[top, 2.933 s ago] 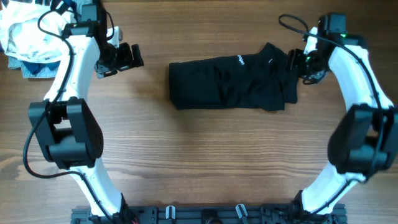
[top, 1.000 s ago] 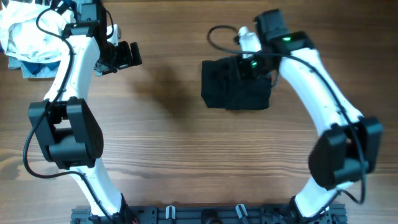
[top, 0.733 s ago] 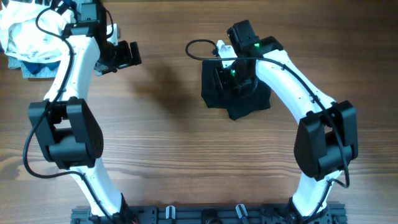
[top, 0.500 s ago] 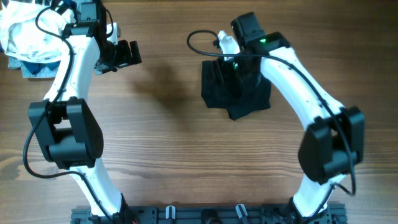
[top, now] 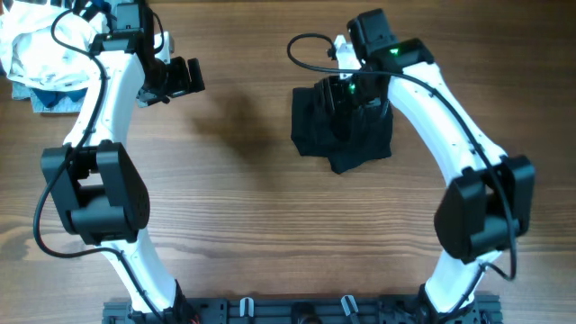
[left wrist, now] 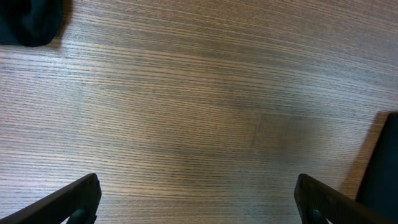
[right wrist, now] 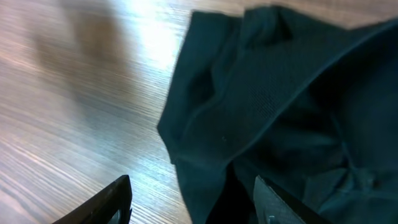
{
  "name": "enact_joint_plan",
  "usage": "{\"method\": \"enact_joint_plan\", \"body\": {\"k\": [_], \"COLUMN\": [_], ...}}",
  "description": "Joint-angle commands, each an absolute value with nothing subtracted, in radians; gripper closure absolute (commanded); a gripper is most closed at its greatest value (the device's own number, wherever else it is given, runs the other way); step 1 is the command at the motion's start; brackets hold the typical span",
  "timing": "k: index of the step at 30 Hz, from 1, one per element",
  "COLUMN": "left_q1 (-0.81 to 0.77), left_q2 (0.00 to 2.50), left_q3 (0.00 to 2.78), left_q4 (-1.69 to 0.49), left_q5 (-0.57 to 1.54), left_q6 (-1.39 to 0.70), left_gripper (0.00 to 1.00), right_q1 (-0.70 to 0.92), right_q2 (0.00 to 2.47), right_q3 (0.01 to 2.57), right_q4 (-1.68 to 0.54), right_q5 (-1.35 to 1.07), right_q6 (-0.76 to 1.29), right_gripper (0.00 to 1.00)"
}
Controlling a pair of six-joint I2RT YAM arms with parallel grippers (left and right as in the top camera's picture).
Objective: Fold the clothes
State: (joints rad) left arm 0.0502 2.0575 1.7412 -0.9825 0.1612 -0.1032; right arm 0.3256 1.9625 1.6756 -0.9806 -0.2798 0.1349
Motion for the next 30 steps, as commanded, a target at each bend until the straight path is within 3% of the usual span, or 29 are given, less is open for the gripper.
{"method": "enact_joint_plan", "body": {"k": [1,3,7,8,11,22,26,30], "left_q1": [0.056,0.056,0.056,0.056,0.056,0.056,0.056,0.056], "left_q2": [2.063,2.063,2.063,2.063,2.063,2.063,2.063,2.063], "left_q3": [1.752,1.752,1.752,1.752,1.752,1.752,1.752,1.752], "left_q4": [-0.979,-0.979,-0.979,-0.979,-0.979,-0.964,-0.964,-0.964], "left_q5": [0.155,0.155,0.155,0.155,0.154,0.155,0.155,0.155], "left_q6": [-0.113,-0.113,-0.113,-0.113,-0.113,-0.113,-0.113,-0.113], "left_gripper": [0.00,0.00,0.00,0.00,0.00,0.00,0.00,0.00], "right_q1": [0.343,0.350,0.364,0.369,0.385,0.516,0.538,0.503], "right_q2": [2.033,2.059,2.085,2.085,2.080,2.084,2.083,2.074], "right_q3": [1.680,1.680,1.680,1.680,1.691,1.713,1.714,1.732], "right_q4": [-0.958,-0.936,-0.889,-0.876,-0.849,-0.668,-0.665,-0.723], "right_q5": [-0.295,-0.295,-0.296,-0.296,-0.332,-0.367,-0.367,-0.368], "right_q6": [0.160,0.168,0.192,0.204,0.217,0.407,0.419,0.418], "right_gripper": [0.42,0.50,0.87,0.93,0.96,0.95,0.64,0.44]}}
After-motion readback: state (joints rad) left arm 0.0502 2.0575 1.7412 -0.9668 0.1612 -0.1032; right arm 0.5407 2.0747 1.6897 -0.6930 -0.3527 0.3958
